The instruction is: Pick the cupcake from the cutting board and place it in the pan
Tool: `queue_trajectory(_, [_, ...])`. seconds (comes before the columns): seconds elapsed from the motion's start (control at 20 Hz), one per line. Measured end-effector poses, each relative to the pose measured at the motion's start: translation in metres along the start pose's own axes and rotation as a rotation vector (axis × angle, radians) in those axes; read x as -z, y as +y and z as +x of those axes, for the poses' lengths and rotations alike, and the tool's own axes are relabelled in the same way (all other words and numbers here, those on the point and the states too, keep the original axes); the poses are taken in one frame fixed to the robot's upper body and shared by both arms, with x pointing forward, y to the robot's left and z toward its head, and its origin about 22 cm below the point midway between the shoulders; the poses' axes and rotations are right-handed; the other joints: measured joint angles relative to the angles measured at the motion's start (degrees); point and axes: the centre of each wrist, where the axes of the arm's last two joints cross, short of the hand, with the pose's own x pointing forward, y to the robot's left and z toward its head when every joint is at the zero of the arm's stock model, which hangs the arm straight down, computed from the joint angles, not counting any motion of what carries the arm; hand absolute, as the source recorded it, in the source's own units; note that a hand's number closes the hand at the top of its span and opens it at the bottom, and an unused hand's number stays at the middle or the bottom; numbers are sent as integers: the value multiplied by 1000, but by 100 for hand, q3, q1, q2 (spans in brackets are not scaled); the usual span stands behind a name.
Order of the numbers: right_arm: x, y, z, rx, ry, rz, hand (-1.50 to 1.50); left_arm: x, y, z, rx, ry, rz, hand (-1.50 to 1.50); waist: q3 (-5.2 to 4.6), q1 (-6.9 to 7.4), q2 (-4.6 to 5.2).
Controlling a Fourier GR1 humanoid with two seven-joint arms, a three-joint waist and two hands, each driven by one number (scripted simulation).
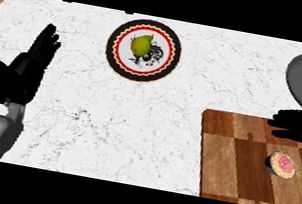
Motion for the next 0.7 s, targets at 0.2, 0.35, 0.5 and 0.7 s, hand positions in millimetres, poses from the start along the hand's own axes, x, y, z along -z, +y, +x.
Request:
queue_trajectory(0.2, [4, 2, 0, -28, -10, 24, -150, -4, -6, -4, -5, 7, 3, 0, -3, -47, -12])
queue_trajectory(0.35, [10, 9, -2, -57, -4, 56, -150, -3, -4, -4, 2, 8, 7, 0, -3, -64, -16])
queue_trajectory(0.5, [15, 16, -6, -106, 10, 88, -150, -3, -2, -4, 1, 8, 10, 0, -3, -80, -19])
queue_trajectory(0.7, [21, 15, -7, -160, 25, 114, -150, -2, 1, -6, -2, 7, 13, 0, -5, -93, -23])
